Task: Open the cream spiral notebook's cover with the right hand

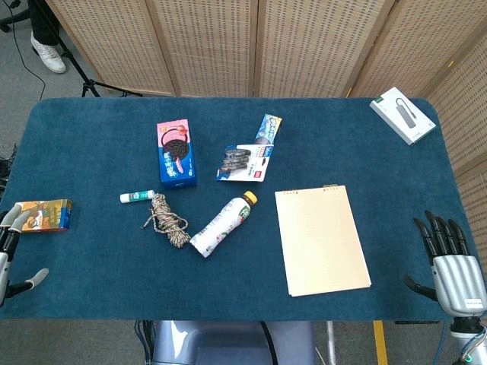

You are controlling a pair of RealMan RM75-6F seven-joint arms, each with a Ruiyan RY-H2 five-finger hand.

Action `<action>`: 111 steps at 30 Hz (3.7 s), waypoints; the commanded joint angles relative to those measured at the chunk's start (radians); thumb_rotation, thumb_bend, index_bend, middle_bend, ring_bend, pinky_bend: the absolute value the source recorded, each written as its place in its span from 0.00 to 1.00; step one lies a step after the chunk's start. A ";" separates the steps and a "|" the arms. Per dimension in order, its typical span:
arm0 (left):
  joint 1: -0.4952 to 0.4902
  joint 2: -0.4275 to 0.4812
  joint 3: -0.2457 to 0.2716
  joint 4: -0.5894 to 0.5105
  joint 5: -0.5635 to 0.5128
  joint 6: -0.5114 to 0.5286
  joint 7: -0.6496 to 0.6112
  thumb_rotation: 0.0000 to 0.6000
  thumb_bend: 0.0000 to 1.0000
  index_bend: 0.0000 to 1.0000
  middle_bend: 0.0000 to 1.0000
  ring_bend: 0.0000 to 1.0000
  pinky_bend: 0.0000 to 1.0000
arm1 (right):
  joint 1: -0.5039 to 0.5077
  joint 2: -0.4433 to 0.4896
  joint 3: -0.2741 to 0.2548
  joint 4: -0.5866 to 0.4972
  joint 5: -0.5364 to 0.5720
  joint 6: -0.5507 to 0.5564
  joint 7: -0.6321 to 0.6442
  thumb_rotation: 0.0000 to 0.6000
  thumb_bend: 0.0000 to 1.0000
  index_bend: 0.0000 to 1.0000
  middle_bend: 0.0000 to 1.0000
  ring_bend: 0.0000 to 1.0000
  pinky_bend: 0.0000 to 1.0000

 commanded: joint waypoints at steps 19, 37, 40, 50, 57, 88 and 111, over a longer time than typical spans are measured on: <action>-0.001 -0.002 -0.002 0.001 -0.001 -0.003 -0.005 1.00 0.00 0.00 0.00 0.00 0.00 | 0.083 -0.066 -0.059 0.111 -0.115 -0.131 0.075 1.00 0.00 0.06 0.00 0.00 0.00; -0.005 0.003 -0.009 -0.005 -0.025 -0.019 -0.006 1.00 0.00 0.00 0.00 0.00 0.00 | 0.158 -0.241 -0.069 0.249 -0.083 -0.267 -0.023 1.00 0.00 0.34 0.00 0.00 0.00; -0.006 0.002 -0.009 -0.005 -0.026 -0.021 -0.002 1.00 0.00 0.00 0.00 0.00 0.00 | 0.160 -0.251 -0.080 0.263 -0.091 -0.271 -0.029 1.00 0.00 0.37 0.00 0.00 0.00; -0.009 0.001 -0.007 -0.008 -0.028 -0.031 0.004 1.00 0.00 0.00 0.00 0.00 0.00 | 0.169 -0.299 -0.102 0.326 -0.107 -0.274 -0.057 1.00 0.00 0.38 0.00 0.00 0.00; -0.011 0.001 -0.006 -0.009 -0.028 -0.036 0.006 1.00 0.00 0.00 0.00 0.00 0.00 | 0.166 -0.357 -0.127 0.397 -0.148 -0.252 -0.101 1.00 0.00 0.38 0.00 0.00 0.00; -0.017 -0.002 -0.005 -0.008 -0.030 -0.046 0.007 1.00 0.00 0.00 0.00 0.00 0.00 | 0.182 -0.429 -0.129 0.492 -0.140 -0.224 -0.076 1.00 0.12 0.42 0.00 0.00 0.00; -0.016 0.001 -0.004 -0.009 -0.028 -0.043 -0.004 1.00 0.00 0.00 0.00 0.00 0.00 | 0.190 -0.470 -0.119 0.540 -0.150 -0.166 -0.029 1.00 0.34 0.44 0.00 0.00 0.00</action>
